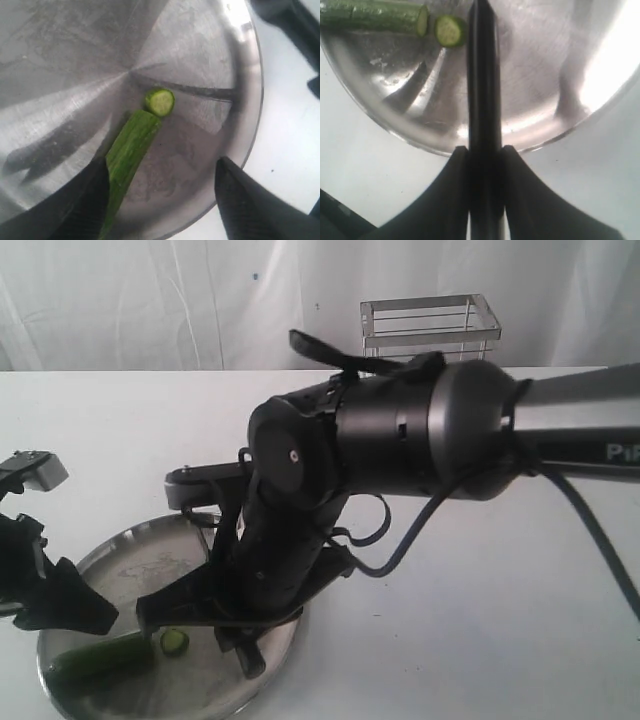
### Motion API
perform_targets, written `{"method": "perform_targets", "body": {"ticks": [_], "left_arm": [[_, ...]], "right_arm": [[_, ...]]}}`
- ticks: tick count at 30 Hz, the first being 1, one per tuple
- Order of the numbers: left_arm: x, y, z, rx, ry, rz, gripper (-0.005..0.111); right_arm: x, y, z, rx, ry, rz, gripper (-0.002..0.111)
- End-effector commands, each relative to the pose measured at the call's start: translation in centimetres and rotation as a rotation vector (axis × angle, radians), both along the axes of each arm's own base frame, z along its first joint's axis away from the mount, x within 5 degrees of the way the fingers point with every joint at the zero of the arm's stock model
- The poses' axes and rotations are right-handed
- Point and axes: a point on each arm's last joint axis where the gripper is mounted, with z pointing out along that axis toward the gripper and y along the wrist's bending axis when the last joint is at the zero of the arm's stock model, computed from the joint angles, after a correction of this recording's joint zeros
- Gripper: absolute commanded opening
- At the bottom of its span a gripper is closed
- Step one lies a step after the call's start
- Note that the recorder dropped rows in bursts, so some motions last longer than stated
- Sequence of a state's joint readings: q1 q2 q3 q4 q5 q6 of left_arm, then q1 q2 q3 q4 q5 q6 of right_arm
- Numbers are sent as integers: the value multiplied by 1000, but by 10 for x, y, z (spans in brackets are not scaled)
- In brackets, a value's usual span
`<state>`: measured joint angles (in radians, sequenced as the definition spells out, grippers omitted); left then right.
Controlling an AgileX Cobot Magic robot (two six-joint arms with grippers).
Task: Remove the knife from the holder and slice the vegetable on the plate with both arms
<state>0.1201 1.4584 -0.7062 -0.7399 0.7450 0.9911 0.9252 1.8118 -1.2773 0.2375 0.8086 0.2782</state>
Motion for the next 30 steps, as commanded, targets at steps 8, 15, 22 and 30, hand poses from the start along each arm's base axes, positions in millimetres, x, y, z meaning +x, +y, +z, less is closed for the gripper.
{"method": "perform_targets", "body": {"ticks": [8, 15, 22, 30], "left_arm": [[-8, -21, -9, 322, -133, -438, 65], [-1, -20, -11, 359, -185, -414, 65], [3, -22, -22, 344, -143, -406, 64], [5, -27, -35, 341, -113, -450, 64]], "right_arm": [[9, -6, 12, 35, -62, 18, 15], [10, -4, 13, 58, -64, 2, 15], [10, -2, 14, 85, -58, -4, 15], [11, -1, 15, 97, -74, -2, 15]]}}
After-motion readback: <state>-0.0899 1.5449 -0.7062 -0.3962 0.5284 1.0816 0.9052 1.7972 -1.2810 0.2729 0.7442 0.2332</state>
